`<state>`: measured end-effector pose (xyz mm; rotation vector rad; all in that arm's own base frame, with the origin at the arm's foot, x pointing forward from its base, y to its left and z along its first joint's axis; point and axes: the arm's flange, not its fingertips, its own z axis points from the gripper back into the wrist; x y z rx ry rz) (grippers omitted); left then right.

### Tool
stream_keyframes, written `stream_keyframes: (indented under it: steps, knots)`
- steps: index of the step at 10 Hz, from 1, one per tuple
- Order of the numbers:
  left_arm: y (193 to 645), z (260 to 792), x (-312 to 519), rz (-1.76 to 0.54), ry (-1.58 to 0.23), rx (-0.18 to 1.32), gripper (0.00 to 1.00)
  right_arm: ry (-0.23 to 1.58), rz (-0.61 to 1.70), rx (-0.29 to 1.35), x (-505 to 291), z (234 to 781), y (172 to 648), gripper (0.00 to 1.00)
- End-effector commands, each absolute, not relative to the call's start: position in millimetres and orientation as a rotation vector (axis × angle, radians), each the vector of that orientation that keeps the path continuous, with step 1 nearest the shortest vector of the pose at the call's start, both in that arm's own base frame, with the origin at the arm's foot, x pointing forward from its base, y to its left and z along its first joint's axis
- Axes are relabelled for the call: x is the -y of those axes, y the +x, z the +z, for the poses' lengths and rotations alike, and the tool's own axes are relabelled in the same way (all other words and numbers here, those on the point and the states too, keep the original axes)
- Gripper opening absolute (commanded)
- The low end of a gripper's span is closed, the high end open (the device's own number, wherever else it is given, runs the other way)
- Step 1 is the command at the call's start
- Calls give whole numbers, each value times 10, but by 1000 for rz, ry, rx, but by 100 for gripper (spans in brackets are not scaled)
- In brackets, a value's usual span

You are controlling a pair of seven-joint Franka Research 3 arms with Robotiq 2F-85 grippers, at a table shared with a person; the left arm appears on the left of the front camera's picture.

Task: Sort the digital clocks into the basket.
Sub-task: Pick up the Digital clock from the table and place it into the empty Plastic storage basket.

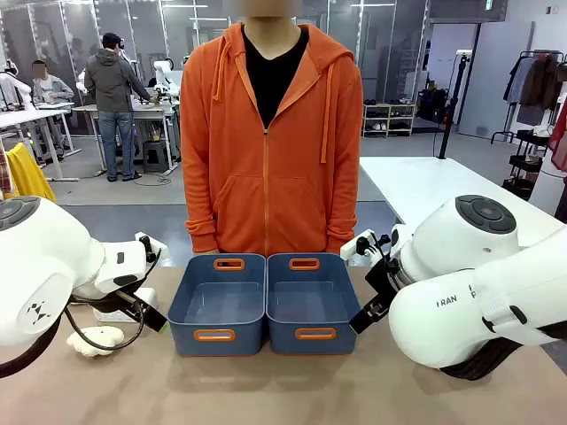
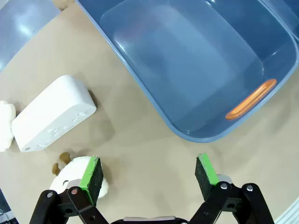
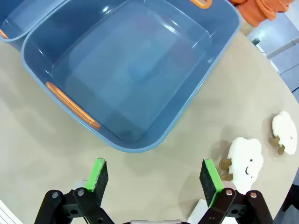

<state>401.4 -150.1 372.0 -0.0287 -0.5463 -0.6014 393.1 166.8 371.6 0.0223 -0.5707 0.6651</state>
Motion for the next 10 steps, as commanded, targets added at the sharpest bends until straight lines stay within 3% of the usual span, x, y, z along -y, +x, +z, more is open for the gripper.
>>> stream_keyframes:
  steps: [1, 9, 10]
  knots:
    - [4014, 3720, 1503, -602, -29, 546, 100, 22, 665, 571, -1668, 3716, 3931, 100]
    - [4013, 3720, 1504, -602, -29, 546, 100, 22, 665, 571, -1668, 3716, 3931, 100]
    - [4074, 4031, 1462, -650, -56, 530, 100, 21, 667, 571, -1668, 3716, 3932, 100]
